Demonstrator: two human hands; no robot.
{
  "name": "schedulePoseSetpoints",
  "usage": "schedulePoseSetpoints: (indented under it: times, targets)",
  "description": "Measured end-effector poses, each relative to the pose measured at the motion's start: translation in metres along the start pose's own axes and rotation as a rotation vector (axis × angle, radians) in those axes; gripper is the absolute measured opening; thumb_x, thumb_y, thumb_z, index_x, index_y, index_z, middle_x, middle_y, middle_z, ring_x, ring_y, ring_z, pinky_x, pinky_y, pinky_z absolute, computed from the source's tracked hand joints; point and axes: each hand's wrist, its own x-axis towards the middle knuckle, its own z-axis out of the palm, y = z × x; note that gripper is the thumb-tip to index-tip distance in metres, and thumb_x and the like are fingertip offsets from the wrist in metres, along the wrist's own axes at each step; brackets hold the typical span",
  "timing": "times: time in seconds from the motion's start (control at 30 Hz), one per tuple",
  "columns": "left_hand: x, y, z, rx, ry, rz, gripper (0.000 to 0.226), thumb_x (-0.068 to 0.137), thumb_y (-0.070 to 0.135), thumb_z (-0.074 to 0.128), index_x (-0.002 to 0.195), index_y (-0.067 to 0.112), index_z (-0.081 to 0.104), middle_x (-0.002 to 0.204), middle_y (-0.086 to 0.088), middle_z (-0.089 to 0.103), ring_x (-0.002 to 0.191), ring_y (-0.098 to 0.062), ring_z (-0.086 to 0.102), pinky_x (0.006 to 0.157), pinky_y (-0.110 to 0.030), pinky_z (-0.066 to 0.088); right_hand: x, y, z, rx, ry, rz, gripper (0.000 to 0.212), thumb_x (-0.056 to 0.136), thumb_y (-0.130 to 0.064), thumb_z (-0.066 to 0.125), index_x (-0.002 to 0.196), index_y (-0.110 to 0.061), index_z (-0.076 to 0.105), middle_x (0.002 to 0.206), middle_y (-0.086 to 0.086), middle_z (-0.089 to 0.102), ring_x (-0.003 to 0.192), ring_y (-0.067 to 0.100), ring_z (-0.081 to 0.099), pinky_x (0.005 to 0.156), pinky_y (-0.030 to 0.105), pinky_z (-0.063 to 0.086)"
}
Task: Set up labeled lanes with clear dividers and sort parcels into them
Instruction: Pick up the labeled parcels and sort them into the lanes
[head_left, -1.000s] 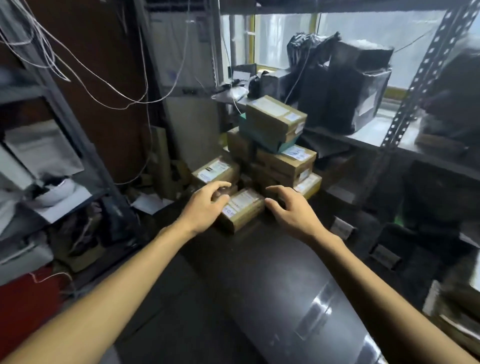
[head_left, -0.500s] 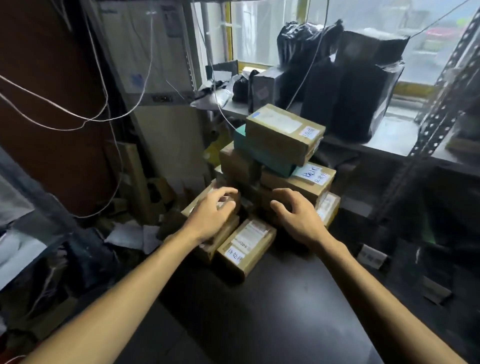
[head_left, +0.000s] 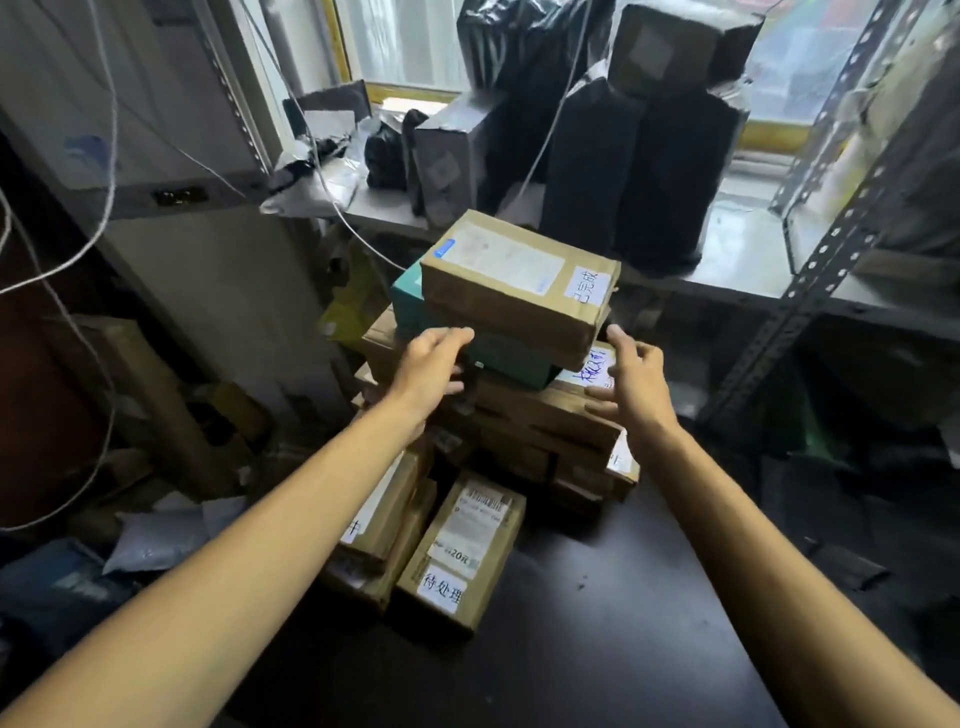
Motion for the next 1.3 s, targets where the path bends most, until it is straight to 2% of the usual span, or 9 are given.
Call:
schedulePoseSetpoints:
  times: [0.07, 0.17, 0.27, 0.47, 0.7, 0.87, 1.0, 1.17, 1.3]
  targets:
    - [0.004, -0.002, 0.004, -0.099, -0.153, -0.165, 0.047, 0.095, 0.044, 0.055, 0.136, 0.021, 0.045, 0.143, -0.007, 0.048, 0.125, -0.032, 0.053, 0.097, -0.043, 0.052, 0.006, -0.007, 0.009, 0.136, -0.052, 0.072, 0.064, 0.092, -0.06, 0.052, 0.141, -0.021, 0.042, 0.13, 0.008, 0.054, 0.101, 0.028, 0.07, 0.086, 0.047, 0.06]
    - [0.011, -0.001, 0.009, -0.052, -0.281, -0.185, 0.063, 0.093, 0.049, 0.056, 0.146, 0.023, 0.037, 0.154, -0.007, 0.035, 0.13, -0.036, 0.048, 0.095, -0.042, 0.053, 0.011, -0.01, 0.019, 0.237, -0.072, 0.067, 0.064, 0.088, -0.061, 0.056, 0.137, -0.021, 0.052, 0.136, 0.013, 0.055, 0.109, 0.028, 0.069, 0.081, 0.049, 0.062]
    - [0.016, 0.005, 0.008, -0.021, -0.339, -0.187, 0.069, 0.089, 0.053, 0.058, 0.146, 0.022, 0.037, 0.154, -0.009, 0.035, 0.129, -0.035, 0.05, 0.099, -0.044, 0.052, 0.012, -0.011, 0.023, 0.225, -0.047, 0.041, 0.064, 0.085, -0.063, 0.059, 0.132, -0.02, 0.057, 0.129, 0.012, 0.062, 0.107, 0.026, 0.07, 0.079, 0.046, 0.062]
    - [0.013, 0.014, 0.012, -0.046, -0.405, -0.193, 0.076, 0.077, 0.065, 0.063, 0.139, 0.024, 0.049, 0.14, -0.002, 0.055, 0.128, -0.026, 0.052, 0.1, -0.049, 0.05, 0.006, -0.016, 0.026, 0.231, -0.072, 0.009, 0.052, 0.09, -0.035, 0.06, 0.136, -0.012, 0.053, 0.114, 0.02, 0.071, 0.089, 0.032, 0.076, 0.075, 0.042, 0.063]
    - [0.002, 0.013, 0.014, -0.005, -0.026, 0.069, 0.103, 0.067, 0.071, 0.064, 0.151, 0.028, 0.023, 0.15, -0.002, 0.039, 0.136, -0.023, 0.04, 0.108, -0.037, 0.032, -0.007, -0.009, 0.025, 0.31, 0.016, -0.033, 0.094, 0.082, -0.034, 0.07, 0.157, -0.029, 0.014, 0.136, 0.015, 0.056, 0.094, 0.035, 0.074, 0.083, 0.049, 0.061]
    - [0.001, 0.022, 0.02, 0.036, 0.0, 0.12, 0.106, 0.074, 0.067, 0.068, 0.154, 0.037, 0.005, 0.155, -0.005, 0.022, 0.139, -0.028, 0.033, 0.099, -0.037, 0.031, -0.024, 0.003, 0.023, 0.3, -0.028, -0.076, 0.115, 0.066, -0.035, 0.074, 0.156, -0.042, 0.004, 0.141, 0.011, 0.052, 0.093, 0.033, 0.075, 0.083, 0.051, 0.061]
    - [-0.005, 0.024, 0.029, -0.014, 0.012, 0.167, 0.107, 0.073, 0.06, 0.074, 0.153, 0.037, 0.006, 0.15, -0.004, 0.025, 0.134, -0.025, 0.037, 0.092, -0.033, 0.032, -0.037, 0.012, 0.02, 0.261, -0.072, -0.12, 0.113, 0.064, -0.027, 0.074, 0.154, -0.047, 0.009, 0.143, 0.007, 0.053, 0.107, 0.035, 0.069, 0.086, 0.059, 0.058]
    - [-0.019, 0.018, 0.041, -0.09, -0.043, 0.222, 0.102, 0.078, 0.035, 0.08, 0.151, 0.04, 0.009, 0.148, -0.006, 0.026, 0.13, -0.02, 0.038, 0.096, -0.034, 0.037, -0.057, 0.024, 0.002, 0.232, -0.062, -0.155, 0.101, 0.071, -0.015, 0.072, 0.148, -0.046, 0.015, 0.136, 0.011, 0.058, 0.103, 0.028, 0.066, 0.077, 0.04, 0.06]
    - [-0.031, 0.015, 0.055, -0.08, -0.15, 0.246, 0.101, 0.079, 0.023, 0.079, 0.151, 0.039, 0.009, 0.148, -0.006, 0.029, 0.133, -0.021, 0.041, 0.11, -0.047, 0.04, -0.076, 0.028, -0.025, 0.299, -0.016, -0.132, 0.065, 0.072, -0.043, 0.066, 0.131, -0.022, 0.049, 0.111, 0.008, 0.068, 0.101, 0.024, 0.067, 0.075, 0.034, 0.058]
